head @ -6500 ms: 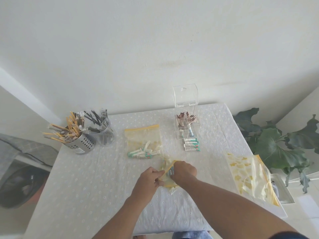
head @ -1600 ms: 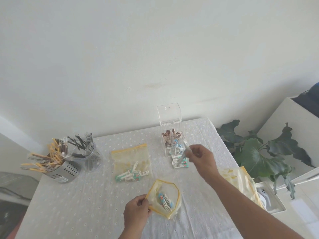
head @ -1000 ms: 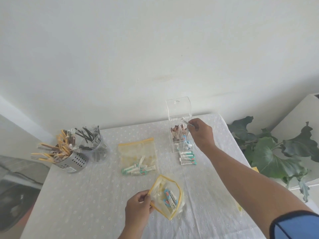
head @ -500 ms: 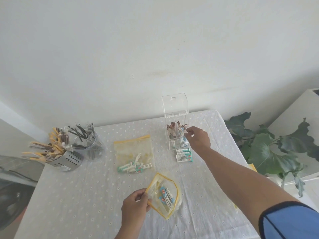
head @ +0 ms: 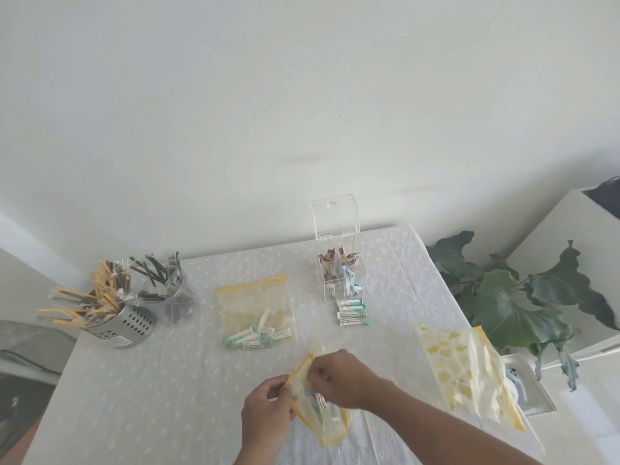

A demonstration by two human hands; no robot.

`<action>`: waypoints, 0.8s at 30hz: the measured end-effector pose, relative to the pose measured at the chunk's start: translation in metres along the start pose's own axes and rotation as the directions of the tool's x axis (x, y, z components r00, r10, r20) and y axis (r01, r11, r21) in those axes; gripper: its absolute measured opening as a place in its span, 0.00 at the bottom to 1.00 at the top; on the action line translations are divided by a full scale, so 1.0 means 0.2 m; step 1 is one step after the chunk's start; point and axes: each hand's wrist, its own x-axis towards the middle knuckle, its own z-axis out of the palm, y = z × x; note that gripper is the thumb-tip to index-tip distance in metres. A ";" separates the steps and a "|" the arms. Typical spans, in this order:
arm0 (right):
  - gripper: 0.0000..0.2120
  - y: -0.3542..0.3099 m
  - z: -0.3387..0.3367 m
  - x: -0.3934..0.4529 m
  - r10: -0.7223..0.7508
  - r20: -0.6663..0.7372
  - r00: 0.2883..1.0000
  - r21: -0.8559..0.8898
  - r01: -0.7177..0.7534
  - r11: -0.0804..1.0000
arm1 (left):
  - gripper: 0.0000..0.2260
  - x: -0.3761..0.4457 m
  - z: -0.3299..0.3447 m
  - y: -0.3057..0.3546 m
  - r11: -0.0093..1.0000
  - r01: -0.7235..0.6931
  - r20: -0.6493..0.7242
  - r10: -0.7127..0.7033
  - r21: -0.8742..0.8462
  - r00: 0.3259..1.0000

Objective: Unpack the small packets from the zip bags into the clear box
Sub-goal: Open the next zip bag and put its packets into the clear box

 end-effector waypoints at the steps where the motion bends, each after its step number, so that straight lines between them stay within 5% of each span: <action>1: 0.13 0.00 0.08 0.02 0.102 0.031 0.994 -0.104 -0.098 0.990 | 0.07 0.00 0.01 -0.01 1.000 -0.001 0.003 0.001 0.029 1.000; 4: 0.14 -0.03 0.21 0.08 0.331 0.018 0.944 -0.277 -0.313 0.908 | 0.07 0.00 0.04 -0.06 0.994 -0.006 0.002 0.006 0.113 1.000; 10: 0.26 -0.07 0.37 0.07 0.377 -0.065 0.924 -0.451 -0.365 0.815 | 0.09 0.02 0.07 -0.11 0.966 -0.004 -0.036 0.013 0.258 0.999; 24: 0.09 0.16 0.23 -0.03 0.202 0.051 0.978 0.123 -0.207 0.971 | 0.06 0.06 0.01 -0.08 0.988 0.070 -0.054 -0.064 0.137 0.996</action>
